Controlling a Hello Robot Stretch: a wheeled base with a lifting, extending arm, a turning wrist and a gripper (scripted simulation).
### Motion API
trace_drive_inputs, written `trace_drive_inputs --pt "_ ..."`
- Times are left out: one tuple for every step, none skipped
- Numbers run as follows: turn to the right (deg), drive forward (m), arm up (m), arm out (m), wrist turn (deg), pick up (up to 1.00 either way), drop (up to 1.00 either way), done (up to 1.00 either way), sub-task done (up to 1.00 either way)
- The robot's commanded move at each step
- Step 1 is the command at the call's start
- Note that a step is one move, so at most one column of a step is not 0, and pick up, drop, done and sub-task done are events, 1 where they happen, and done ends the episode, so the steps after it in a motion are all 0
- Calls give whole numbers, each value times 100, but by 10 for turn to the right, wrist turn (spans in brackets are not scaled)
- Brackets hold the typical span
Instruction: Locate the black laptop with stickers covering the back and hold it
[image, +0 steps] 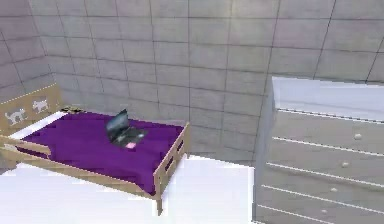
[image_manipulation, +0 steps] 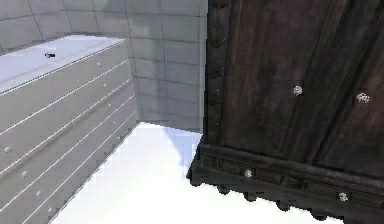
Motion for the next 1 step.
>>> trace_drive_inputs --pt "0 70 0 0 0 0 0 0 0"
